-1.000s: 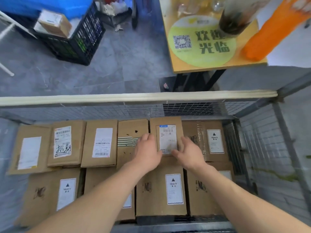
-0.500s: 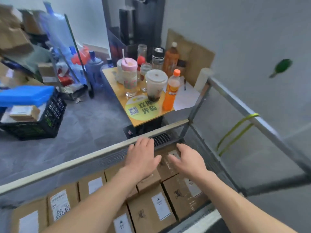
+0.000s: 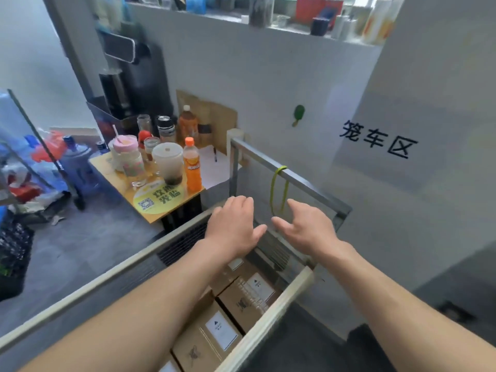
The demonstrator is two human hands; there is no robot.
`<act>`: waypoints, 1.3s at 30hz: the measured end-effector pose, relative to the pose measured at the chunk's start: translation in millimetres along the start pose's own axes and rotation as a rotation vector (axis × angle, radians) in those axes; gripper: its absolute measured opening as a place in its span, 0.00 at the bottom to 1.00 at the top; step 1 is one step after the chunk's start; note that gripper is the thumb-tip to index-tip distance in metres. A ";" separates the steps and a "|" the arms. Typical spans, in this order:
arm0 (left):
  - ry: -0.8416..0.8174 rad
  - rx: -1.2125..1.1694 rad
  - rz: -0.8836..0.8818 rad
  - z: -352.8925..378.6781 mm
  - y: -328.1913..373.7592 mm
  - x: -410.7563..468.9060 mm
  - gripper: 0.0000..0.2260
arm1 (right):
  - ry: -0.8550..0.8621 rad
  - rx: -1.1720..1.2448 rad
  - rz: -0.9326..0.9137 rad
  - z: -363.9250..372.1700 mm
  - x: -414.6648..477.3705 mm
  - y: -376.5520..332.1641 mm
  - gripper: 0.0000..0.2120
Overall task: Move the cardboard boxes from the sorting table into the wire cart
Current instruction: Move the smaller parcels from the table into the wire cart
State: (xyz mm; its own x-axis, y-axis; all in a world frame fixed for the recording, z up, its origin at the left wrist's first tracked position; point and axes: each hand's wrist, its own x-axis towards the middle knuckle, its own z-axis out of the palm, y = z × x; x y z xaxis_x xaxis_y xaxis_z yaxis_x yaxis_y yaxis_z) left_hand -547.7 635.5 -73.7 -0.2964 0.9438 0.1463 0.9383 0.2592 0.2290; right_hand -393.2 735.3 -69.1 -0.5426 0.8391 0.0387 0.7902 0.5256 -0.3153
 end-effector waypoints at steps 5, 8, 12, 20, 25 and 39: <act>0.024 -0.013 0.102 -10.5 68.4 -10.0 0.28 | 0.060 -0.010 0.077 -42.9 -45.0 49.1 0.29; 0.041 -0.025 0.154 -14.6 104.2 -16.1 0.29 | 0.092 -0.015 0.112 -62.5 -69.5 73.4 0.29; 0.053 -0.039 0.234 -18.5 145.2 -19.3 0.30 | 0.126 -0.040 0.161 -83.2 -101.2 99.3 0.32; 0.027 -0.141 0.429 -19.5 217.9 -21.4 0.30 | 0.211 -0.134 0.369 -123.1 -165.0 139.6 0.30; -0.031 -0.161 0.587 -13.2 250.4 -29.8 0.31 | 0.256 -0.179 0.485 -136.1 -209.9 153.9 0.25; -0.182 -0.277 0.955 8.2 353.3 -86.8 0.33 | 0.369 -0.233 0.873 -147.9 -351.7 191.3 0.27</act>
State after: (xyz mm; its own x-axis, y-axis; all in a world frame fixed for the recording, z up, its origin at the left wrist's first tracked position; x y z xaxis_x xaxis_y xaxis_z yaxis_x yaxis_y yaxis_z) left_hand -189.0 646.9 -13.3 0.6103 0.7544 0.2419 0.6874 -0.6560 0.3116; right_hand -9.1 561.5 -2.8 0.3522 0.9168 0.1881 0.9300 -0.3204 -0.1800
